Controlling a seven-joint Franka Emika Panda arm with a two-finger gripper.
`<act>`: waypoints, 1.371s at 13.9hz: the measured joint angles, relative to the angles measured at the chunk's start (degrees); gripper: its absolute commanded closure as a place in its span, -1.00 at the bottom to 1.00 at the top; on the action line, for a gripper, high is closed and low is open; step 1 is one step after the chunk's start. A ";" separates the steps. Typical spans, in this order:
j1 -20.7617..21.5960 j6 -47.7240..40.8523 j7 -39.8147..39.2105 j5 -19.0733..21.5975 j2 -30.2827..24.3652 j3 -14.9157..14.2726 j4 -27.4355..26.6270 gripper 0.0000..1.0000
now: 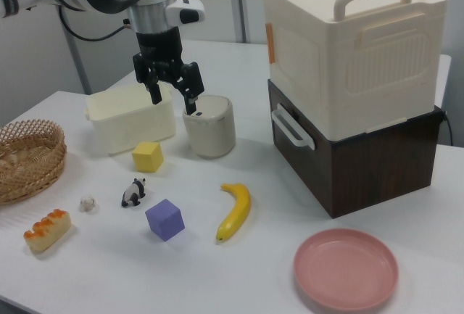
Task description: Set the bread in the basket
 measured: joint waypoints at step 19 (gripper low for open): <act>19.01 3.46 9.86 6.18 2.72 7.13 -13.23 -1.00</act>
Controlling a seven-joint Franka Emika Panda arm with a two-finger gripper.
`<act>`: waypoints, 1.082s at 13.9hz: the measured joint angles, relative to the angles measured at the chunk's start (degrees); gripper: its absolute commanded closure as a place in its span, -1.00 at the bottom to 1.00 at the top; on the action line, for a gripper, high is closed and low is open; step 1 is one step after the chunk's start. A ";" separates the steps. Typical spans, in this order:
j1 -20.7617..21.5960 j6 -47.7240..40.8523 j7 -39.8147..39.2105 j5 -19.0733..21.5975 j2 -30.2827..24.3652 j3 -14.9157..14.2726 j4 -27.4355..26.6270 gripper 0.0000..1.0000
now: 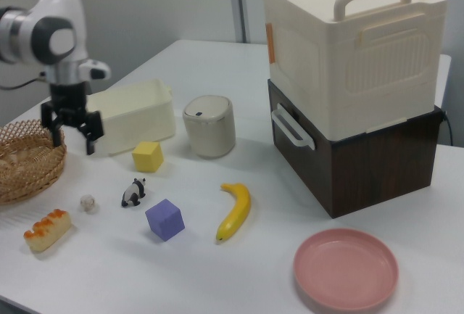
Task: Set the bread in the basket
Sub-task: 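Move the open gripper over the orange-glazed bread roll and lower it, then close the gripper on the bread roll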
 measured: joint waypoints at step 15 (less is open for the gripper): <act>-3.15 28.02 4.84 -0.01 -8.14 13.37 -30.20 -1.00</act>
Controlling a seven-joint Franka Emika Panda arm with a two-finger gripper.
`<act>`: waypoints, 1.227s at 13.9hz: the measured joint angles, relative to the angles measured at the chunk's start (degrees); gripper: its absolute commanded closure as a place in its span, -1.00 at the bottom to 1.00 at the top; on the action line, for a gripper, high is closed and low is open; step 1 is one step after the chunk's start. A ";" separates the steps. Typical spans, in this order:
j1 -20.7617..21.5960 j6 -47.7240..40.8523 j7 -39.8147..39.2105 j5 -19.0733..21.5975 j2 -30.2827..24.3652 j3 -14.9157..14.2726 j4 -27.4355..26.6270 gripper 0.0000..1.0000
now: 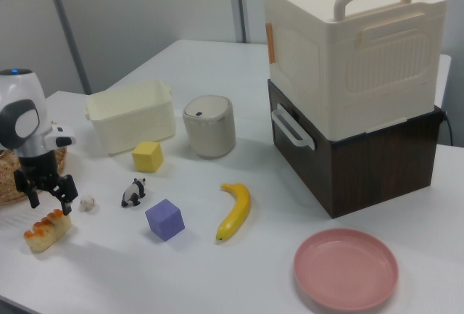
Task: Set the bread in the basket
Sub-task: 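Close the gripper on the bread roll, then lift the bread roll and carry it toward the wicker basket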
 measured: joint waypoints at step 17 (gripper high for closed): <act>-0.08 -2.63 0.24 -0.49 3.64 0.01 3.65 0.03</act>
